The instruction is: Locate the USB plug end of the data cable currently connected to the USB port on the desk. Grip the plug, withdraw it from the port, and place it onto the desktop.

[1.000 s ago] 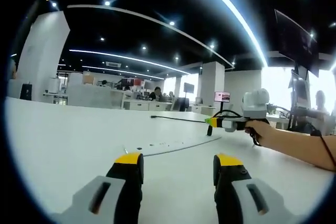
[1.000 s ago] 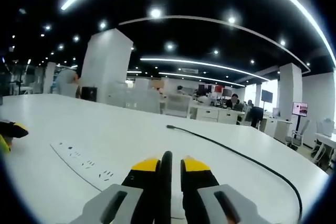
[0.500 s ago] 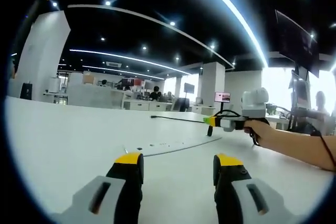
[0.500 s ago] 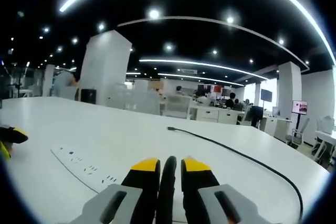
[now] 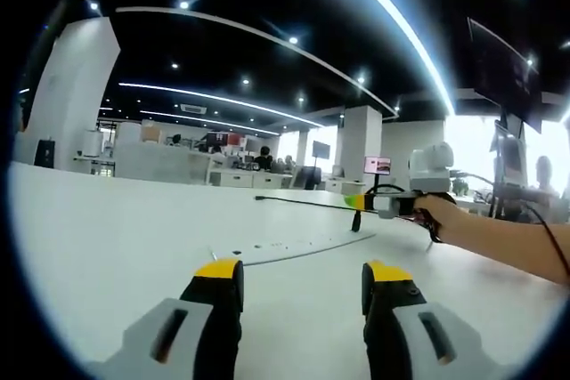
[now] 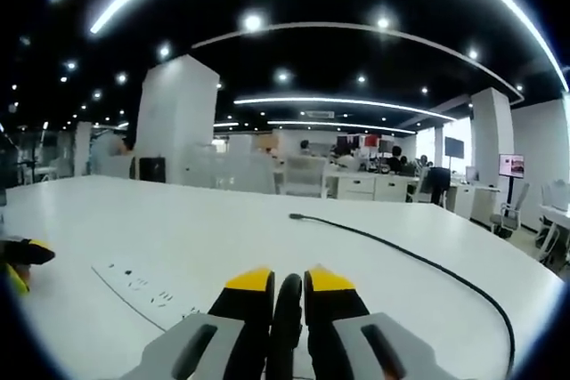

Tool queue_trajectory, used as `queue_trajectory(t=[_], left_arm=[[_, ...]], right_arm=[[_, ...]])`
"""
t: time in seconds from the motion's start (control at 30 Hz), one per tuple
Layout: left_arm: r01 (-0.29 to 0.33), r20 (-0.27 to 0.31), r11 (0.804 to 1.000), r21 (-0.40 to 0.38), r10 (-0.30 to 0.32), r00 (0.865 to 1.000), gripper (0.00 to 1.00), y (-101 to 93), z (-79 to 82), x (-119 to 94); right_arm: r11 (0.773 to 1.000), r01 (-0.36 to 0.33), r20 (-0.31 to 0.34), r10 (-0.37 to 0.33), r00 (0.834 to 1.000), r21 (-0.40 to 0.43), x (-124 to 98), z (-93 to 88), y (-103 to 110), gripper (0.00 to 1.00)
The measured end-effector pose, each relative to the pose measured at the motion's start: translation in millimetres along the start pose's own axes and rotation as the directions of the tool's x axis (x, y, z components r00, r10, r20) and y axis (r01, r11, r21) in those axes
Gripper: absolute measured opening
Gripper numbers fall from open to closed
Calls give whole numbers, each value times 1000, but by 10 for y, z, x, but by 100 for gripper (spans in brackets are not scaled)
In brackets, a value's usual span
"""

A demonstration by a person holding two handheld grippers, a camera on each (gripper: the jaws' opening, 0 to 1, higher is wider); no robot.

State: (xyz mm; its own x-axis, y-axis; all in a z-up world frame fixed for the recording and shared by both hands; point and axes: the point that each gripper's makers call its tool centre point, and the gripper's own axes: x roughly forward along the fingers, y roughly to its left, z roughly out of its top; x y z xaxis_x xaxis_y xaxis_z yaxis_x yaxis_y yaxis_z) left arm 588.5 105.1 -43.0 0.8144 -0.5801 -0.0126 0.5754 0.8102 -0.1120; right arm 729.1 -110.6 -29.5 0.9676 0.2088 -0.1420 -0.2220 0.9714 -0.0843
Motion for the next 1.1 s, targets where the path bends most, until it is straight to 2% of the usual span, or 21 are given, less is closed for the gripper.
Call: queue_trajectory(t=[0.1,0.13,0.23,0.43,0.53,0.57,0.6,0.63,0.67,0.7,0.77,0.83,0.9,1.03,1.1], left_arm=[[1,0,1000,-1,-1,1000,53,-18,-11,-8],[2,0,1000,-2,-2,1000,53,-26,-11,-9],[1,1,1000,-3,-1,1000,53,-28,-9,-9],[2,1,1000,-7,-2,1000,53,-16,-11,-2],[3,2,1000,-10,-3,1000,53,-20,-14,-1],[4,2,1000,-11,-4,1000,53,-22,-16,-1],[4,2,1000,-12,-4,1000,53,-20,-16,2],[4,2,1000,-14,-4,1000,53,-10,-11,16],[5,2,1000,-14,-5,1000,53,-5,-10,19],[5,2,1000,-15,-5,1000,53,0,-10,19],[5,2,1000,-16,-5,1000,53,-1,-12,15],[6,1,1000,-16,-6,1000,54,2,-11,18],[7,1,1000,-15,-7,1000,54,1,-8,19],[8,2,1000,-18,-8,1000,54,18,1,31],[8,3,1000,-22,-8,1000,54,16,0,26]], right_arm=[[998,28,1,-28,1000,-54,-15,61,-97,20],[998,24,7,-23,1000,-57,-37,93,-113,24],[999,-7,23,8,1000,-39,-155,191,-112,45],[998,-49,21,50,999,-50,-527,242,-61,60],[991,-135,68,136,988,-19,-743,375,70,58],[986,-165,106,166,980,-19,-818,479,95,55],[984,-180,167,176,970,8,-917,640,58,51],[982,-186,202,176,963,31,-958,732,20,49],[978,-199,265,174,949,71,-1026,897,-85,46],[977,-188,292,153,944,95,-1049,979,-213,42],[988,-126,297,95,950,86,-1025,1006,-460,37],[999,-47,203,41,978,24,-873,789,-775,30],[996,-33,112,24,993,85,-713,498,-871,29],[994,-106,89,102,991,35,-536,200,-627,30],[990,-137,27,138,990,-4,-456,19,-505,31]])
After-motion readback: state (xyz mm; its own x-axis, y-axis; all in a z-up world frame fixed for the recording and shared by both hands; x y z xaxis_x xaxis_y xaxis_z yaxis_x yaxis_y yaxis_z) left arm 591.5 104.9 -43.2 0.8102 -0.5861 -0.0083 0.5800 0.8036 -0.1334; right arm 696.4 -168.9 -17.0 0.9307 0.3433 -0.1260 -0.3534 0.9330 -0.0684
